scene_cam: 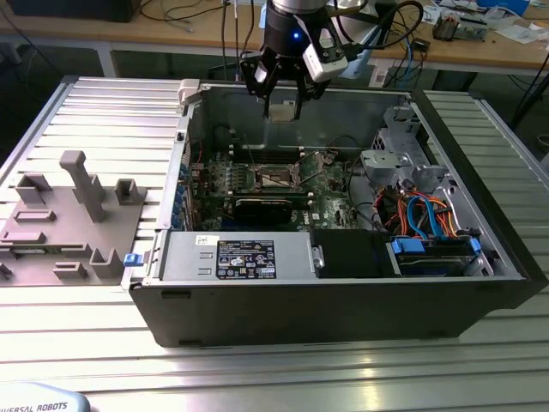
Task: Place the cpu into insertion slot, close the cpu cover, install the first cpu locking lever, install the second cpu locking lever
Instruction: 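Place the cpu into insertion slot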
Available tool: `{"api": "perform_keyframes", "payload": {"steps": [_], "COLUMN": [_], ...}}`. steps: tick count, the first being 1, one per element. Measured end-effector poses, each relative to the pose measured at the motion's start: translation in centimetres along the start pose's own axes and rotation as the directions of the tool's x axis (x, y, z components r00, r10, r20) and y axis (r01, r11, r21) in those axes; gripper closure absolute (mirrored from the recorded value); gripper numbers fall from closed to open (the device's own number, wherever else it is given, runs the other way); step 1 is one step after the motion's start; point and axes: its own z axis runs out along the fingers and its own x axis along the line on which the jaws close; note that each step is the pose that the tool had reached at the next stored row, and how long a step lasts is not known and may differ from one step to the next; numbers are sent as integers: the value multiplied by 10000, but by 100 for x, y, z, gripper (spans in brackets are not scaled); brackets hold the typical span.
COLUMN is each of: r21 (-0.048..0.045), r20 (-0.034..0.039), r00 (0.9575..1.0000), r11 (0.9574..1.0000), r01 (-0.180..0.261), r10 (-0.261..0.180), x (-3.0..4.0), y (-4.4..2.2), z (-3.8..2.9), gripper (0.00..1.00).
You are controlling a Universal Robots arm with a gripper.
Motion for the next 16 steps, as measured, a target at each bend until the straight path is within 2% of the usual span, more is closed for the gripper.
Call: {"api": "perform_keyframes", "payload": {"steps": [16], "r21": [1], "r20": [0], "r00": [10000], "r11": [10000], "r01": [1], "r10": [-1], "x": [-1], "y": [-4], "z": [40], "gripper": [46]}}
